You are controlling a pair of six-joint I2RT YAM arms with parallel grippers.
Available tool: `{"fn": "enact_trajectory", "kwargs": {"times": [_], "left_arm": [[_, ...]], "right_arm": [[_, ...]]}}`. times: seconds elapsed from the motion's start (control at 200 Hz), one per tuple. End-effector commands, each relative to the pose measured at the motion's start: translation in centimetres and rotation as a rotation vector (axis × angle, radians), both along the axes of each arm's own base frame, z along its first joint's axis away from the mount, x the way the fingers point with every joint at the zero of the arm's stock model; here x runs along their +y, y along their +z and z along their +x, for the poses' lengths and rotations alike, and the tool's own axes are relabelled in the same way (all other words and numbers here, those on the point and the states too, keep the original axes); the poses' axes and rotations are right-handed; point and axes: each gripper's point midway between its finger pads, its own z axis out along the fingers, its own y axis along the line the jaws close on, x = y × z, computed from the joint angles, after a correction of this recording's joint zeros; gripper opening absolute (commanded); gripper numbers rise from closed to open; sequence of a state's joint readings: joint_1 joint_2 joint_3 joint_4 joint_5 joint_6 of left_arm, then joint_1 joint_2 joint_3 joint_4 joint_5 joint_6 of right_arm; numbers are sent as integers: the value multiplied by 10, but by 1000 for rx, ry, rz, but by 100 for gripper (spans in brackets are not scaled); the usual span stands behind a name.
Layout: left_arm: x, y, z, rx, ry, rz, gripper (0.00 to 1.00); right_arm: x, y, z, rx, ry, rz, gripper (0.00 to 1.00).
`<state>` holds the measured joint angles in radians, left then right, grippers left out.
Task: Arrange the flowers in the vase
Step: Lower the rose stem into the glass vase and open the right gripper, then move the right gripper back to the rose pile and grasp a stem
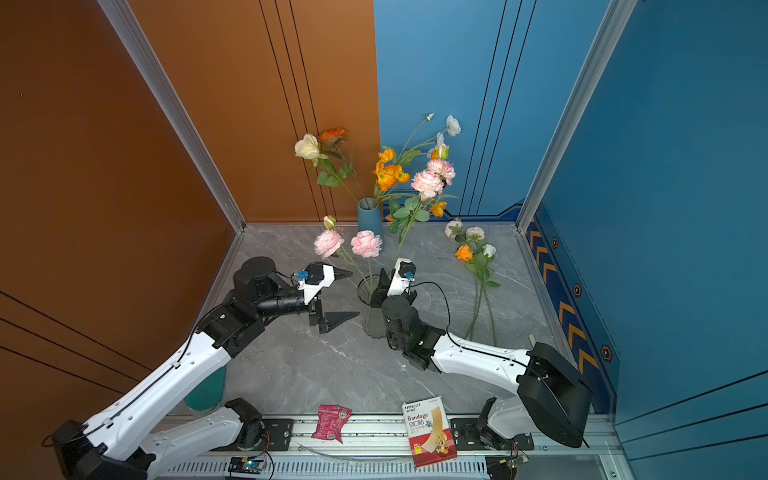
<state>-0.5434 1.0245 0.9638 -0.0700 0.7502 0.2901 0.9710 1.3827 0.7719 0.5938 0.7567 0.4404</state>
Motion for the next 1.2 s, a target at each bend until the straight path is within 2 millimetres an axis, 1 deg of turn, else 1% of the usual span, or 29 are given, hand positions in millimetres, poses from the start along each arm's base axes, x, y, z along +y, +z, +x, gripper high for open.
{"fn": "enact_trajectory", "kwargs": {"times": [0.0, 0.14, 0.3, 0.42, 0.526, 0.586, 0.631, 0.686, 0.811, 0.821, 0.836, 0.861, 0.956, 1.021, 1.056, 1.141, 1.196], "left_arm": [[-1, 2, -5, 4, -26, -14, 98], [-2, 1, -5, 8, -31, -13, 98], [-3, 0, -5, 13, -36, -10, 98], [-3, -1, -6, 15, -38, -9, 98], [-5, -1, -7, 15, -44, -9, 98], [-7, -1, -9, 15, -51, -9, 98], [-9, -2, -10, 14, -53, -6, 98], [-13, -4, -14, 16, -62, -1, 98], [-27, -13, -17, 29, -54, 28, 98], [-29, -15, -17, 30, -55, 31, 98], [-31, -16, -18, 32, -59, 35, 98], [-34, -20, -20, 36, -66, 43, 98], [-43, -29, -25, 58, -93, 63, 98], [-47, -33, -26, 67, -101, 73, 98], [-48, -35, -26, 71, -105, 78, 98], [-50, -37, -27, 74, -110, 84, 98], [-50, -38, -27, 74, -110, 90, 98]], "right_arm": [[-4, 5, -8, -1, 10, -40, 38], [-8, 12, -14, -6, 22, -75, 51], [-17, 19, -22, 2, 31, -110, 65], [-31, 21, -29, 6, 26, -145, 70], [-51, 22, -37, 11, 4, -176, 71], [-65, 23, -42, 15, -16, -207, 71], [-81, 21, -44, 29, -54, -232, 71], [-105, 17, -45, 61, -113, -254, 70], [-170, -6, -40, 199, -248, -271, 69], [-174, -9, -40, 215, -250, -271, 69], [-188, -13, -37, 239, -285, -261, 69], [-201, -20, -35, 277, -302, -247, 69], [-244, -49, -28, 433, -352, -169, 68], [-263, -74, -21, 553, -338, -101, 67], [-269, -87, -17, 613, -324, -62, 65], [-275, -121, -4, 748, -268, 3, 58], [-276, -136, 5, 808, -242, -3, 53]]}}
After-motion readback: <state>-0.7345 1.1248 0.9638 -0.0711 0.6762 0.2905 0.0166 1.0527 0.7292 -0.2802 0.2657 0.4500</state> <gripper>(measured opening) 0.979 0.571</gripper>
